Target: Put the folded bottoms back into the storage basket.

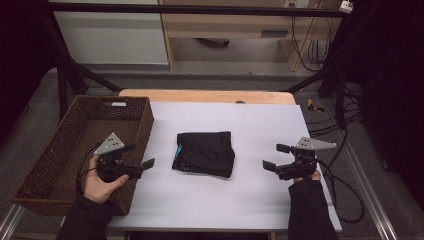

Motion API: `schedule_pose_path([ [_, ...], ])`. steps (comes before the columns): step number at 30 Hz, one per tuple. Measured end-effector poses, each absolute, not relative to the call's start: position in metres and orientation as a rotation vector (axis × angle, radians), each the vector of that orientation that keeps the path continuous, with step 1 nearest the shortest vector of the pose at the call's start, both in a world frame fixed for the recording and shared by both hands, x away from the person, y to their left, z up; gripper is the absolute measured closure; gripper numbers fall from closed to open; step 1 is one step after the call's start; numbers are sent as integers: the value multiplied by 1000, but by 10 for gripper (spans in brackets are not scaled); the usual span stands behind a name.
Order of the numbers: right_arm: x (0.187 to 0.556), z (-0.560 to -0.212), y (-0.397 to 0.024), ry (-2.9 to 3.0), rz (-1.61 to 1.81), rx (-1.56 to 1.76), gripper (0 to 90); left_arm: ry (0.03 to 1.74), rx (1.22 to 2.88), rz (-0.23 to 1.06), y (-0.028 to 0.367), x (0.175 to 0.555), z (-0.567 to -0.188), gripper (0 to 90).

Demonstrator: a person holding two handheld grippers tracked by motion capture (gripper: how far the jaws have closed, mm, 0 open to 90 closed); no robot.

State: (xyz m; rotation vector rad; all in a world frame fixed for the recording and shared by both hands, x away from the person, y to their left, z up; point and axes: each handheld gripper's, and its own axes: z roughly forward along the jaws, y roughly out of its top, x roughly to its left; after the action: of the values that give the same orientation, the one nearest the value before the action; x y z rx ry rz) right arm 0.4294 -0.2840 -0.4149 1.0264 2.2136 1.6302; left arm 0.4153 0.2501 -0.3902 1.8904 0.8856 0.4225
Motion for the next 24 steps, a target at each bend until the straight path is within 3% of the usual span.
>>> schedule_pose_path([
  [24, 429, -415, -286, 2214, 1636, 1019, 33, 888, 1897, 431, 244, 416, -380, 52],
])
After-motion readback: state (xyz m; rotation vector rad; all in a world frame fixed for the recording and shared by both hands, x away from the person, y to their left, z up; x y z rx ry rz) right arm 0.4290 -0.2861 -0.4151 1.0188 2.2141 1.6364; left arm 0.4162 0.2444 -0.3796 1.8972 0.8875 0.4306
